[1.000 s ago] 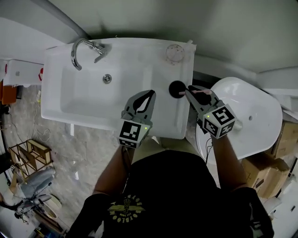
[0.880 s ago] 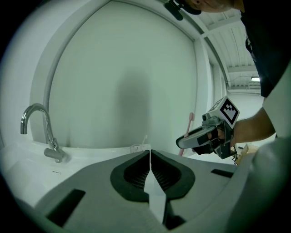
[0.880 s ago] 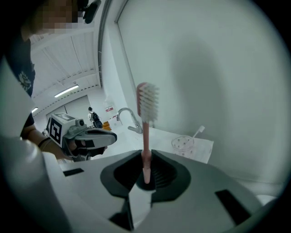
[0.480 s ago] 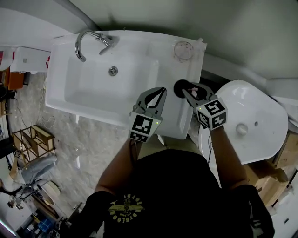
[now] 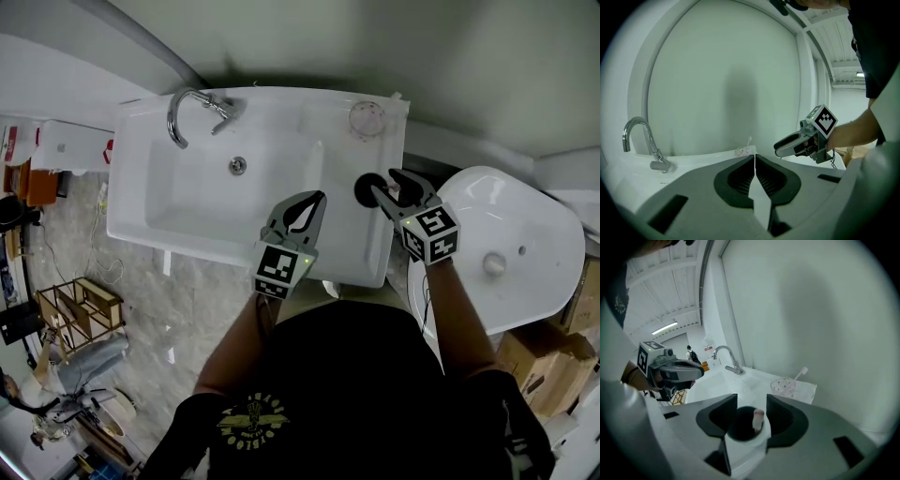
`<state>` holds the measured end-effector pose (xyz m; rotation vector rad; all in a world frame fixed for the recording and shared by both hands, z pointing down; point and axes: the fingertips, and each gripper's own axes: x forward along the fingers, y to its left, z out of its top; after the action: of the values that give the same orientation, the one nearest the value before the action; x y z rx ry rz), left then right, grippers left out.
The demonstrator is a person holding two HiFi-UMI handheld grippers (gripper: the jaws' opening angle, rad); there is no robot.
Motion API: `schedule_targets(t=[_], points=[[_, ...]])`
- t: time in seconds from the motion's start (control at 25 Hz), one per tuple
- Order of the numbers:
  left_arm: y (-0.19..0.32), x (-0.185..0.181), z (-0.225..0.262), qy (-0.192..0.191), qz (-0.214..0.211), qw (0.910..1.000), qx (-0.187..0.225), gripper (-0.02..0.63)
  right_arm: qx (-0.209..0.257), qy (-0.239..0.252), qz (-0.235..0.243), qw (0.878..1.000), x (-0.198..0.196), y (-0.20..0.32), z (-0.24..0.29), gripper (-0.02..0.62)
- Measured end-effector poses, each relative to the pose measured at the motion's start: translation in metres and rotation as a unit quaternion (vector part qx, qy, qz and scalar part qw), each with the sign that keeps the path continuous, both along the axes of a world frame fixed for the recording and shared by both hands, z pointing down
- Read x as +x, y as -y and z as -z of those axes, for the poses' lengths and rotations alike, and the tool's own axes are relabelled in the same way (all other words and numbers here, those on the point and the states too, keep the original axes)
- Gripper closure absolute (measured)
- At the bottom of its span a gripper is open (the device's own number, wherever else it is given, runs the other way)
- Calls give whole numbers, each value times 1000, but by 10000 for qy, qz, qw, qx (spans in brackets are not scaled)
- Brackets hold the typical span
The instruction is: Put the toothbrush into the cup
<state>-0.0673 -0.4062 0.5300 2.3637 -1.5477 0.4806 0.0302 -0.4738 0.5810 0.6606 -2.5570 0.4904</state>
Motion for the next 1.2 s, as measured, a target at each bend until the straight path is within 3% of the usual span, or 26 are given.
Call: schedule_targets(t=[0.16, 0.2, 0.24, 0.32, 0.6, 0.92, 1.2], points=[[2, -16, 22, -77, -185, 9997, 135, 588, 374, 72, -367, 9986, 5, 8, 38, 417], [3, -20, 31, -78, -249, 9995, 205, 588, 445, 122, -500, 9977, 8, 7, 48, 455], [3, -23, 40, -82, -309, 9991, 277, 588, 507, 184, -626, 9966, 10, 5, 59, 536], [3, -30, 57, -107, -403, 9983, 409, 589, 620, 320, -799, 9944, 13, -4, 80, 580], [-7, -35, 103, -499, -920, 9921, 685, 588, 809, 736, -1329, 9851, 16, -41, 132, 584], [-8, -44, 123, -579, -1453, 9833, 925, 588, 1005, 620, -1871, 9752, 4, -60, 146, 584], [-10, -61, 123, -654, -1584, 9803, 986, 588, 1092, 532, -2255, 9666, 5, -78, 149, 583]])
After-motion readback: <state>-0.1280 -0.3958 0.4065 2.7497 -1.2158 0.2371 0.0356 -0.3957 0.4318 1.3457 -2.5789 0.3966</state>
